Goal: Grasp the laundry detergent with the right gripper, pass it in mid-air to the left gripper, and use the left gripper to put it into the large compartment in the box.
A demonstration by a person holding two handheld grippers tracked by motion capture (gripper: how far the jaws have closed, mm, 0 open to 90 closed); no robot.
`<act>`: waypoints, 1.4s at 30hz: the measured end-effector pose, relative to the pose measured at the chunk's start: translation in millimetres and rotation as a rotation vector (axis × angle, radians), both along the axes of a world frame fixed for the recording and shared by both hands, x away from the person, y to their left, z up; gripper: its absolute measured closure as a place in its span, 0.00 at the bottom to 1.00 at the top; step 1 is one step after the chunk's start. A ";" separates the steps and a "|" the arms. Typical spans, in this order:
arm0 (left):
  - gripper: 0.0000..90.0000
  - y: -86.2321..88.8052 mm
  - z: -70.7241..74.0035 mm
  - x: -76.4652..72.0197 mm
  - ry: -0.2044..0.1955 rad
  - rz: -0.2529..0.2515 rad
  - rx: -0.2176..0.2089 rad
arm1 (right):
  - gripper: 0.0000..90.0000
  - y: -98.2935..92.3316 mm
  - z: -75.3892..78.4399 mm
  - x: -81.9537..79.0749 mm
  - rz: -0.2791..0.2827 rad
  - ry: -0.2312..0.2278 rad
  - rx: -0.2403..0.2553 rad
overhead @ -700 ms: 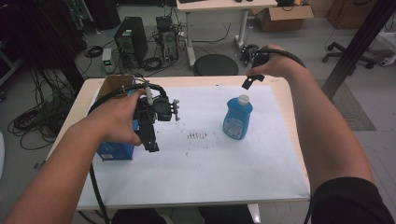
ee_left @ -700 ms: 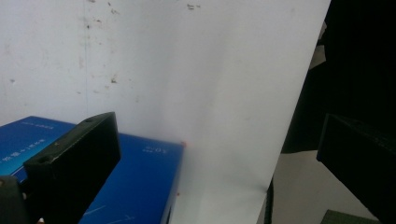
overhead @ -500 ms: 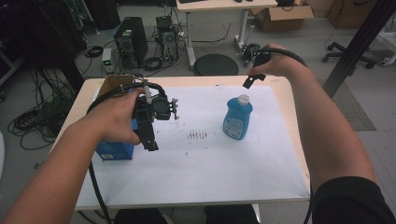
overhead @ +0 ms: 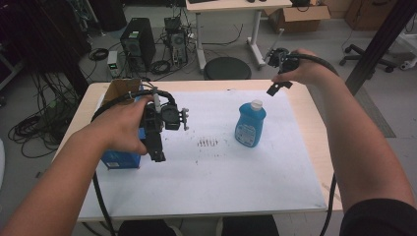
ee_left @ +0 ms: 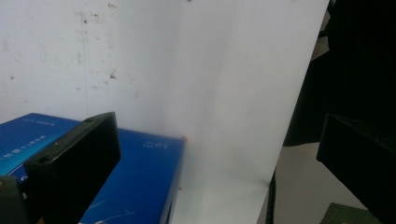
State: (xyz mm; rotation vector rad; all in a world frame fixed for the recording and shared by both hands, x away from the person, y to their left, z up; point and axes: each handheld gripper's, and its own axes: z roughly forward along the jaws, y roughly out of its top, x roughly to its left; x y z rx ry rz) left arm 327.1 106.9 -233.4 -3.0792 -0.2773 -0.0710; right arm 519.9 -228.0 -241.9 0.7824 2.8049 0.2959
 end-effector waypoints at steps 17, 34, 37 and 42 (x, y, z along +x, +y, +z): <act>0.00 -5.8 1.2 -4.5 -0.007 -0.018 0.009 | 0.05 -33.1 -8.2 -44.2 0.008 0.036 0.145; 0.00 -4.4 0.8 -6.9 -0.017 -0.033 0.012 | 0.05 -42.4 -34.0 -68.5 0.007 0.061 0.194; 0.00 -3.7 0.0 -7.0 -0.017 -0.035 0.009 | 0.05 -42.5 -37.2 -71.5 0.006 0.065 0.203; 0.00 -2.8 -1.5 -7.5 -0.015 -0.037 0.006 | 0.04 -40.4 -44.8 -81.6 0.017 0.070 0.227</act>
